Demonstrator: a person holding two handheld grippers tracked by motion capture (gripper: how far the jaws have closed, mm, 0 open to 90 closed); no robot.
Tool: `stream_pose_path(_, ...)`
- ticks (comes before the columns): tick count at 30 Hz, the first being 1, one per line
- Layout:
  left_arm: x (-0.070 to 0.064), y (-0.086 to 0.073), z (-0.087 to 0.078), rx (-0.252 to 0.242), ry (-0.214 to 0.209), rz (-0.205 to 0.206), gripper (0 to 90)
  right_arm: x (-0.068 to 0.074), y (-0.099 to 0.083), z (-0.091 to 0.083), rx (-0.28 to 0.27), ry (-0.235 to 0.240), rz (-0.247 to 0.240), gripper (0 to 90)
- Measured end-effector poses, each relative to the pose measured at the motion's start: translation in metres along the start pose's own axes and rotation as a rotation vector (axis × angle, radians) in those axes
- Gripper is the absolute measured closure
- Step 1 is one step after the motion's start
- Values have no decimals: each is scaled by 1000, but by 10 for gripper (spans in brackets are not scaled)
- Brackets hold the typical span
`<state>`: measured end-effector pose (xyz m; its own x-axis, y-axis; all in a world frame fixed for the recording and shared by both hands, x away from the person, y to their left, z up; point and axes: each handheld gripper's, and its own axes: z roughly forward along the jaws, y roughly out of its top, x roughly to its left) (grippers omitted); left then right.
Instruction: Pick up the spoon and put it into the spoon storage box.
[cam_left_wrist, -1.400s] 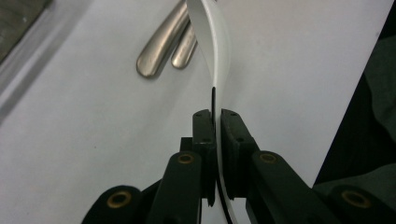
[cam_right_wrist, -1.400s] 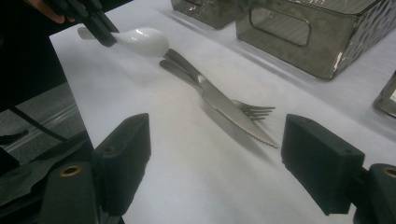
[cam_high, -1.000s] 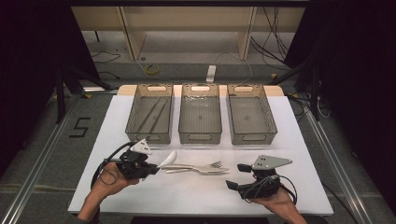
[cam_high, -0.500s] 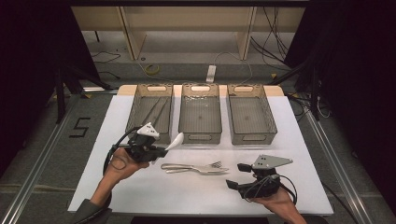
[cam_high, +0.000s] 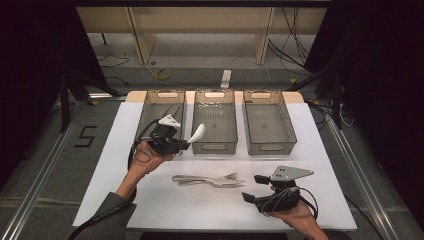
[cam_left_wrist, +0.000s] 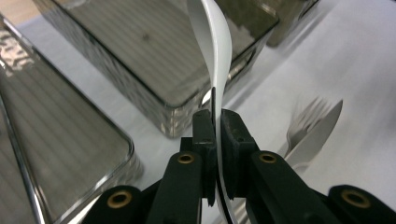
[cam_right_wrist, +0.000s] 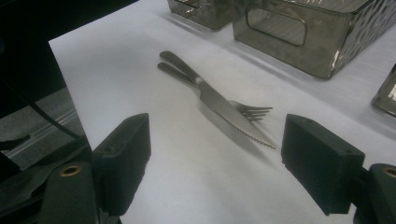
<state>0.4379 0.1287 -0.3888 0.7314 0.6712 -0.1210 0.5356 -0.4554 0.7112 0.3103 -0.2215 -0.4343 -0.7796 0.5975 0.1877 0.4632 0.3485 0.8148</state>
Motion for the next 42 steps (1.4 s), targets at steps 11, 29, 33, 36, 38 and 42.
stream_pose_path(11, 10, 35, 13, -42, 3, -45, 851, -1, 0, 0, 0, 1, 2, 251)
stream_pose_path(29, 26, 64, 56, -31, 26, -130, 850, -3, -1, -1, -1, 7, 1, 251)
stream_pose_path(33, 30, 65, 62, -24, 33, -146, 850, -2, -1, -1, -2, 8, 3, 251)
stream_pose_path(36, 31, 64, 67, -21, 42, -156, 850, -2, -1, -1, -4, 9, -1, 250)
stream_pose_path(38, 32, 63, 70, -18, 49, -159, 850, -2, -1, -1, -1, 9, 0, 250)
stream_pose_path(42, 33, 62, 75, -11, 58, -167, 848, -2, -1, -1, -4, 12, 0, 250)
